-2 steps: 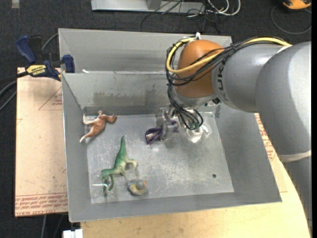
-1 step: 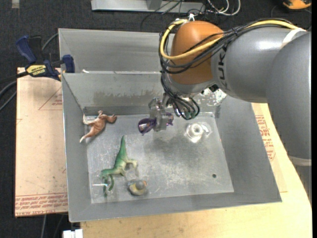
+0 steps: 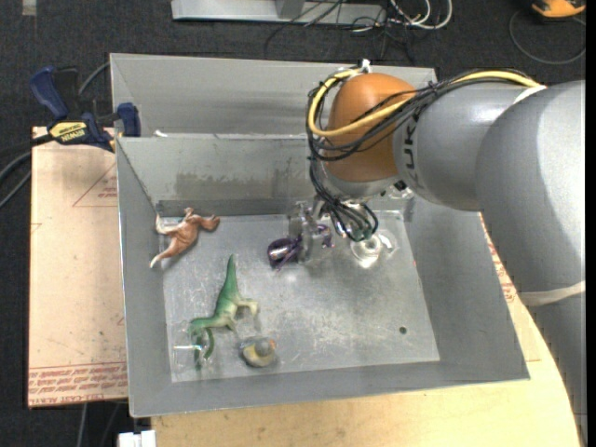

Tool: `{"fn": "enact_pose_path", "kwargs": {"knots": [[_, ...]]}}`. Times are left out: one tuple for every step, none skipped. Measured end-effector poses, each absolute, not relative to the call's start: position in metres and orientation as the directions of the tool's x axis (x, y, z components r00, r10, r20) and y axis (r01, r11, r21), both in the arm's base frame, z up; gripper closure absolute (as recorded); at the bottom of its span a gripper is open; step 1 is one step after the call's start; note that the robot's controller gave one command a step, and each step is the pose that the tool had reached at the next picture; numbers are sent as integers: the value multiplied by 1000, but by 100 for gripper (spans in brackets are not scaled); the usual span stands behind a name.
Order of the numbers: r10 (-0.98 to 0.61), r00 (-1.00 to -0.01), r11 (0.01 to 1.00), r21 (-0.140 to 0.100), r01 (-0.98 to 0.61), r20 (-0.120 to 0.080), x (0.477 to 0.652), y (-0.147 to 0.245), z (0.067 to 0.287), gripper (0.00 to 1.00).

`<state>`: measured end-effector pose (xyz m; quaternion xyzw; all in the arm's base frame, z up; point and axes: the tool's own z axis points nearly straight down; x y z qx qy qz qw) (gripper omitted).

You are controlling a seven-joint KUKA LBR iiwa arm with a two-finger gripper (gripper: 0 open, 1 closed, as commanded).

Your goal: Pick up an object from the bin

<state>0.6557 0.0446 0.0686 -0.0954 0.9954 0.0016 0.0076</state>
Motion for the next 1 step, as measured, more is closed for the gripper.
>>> {"fn": "enact_pose_path", "kwargs": {"knots": [[-235, -972, 972, 2, -235, -19, 639, 112, 320, 100]]}}
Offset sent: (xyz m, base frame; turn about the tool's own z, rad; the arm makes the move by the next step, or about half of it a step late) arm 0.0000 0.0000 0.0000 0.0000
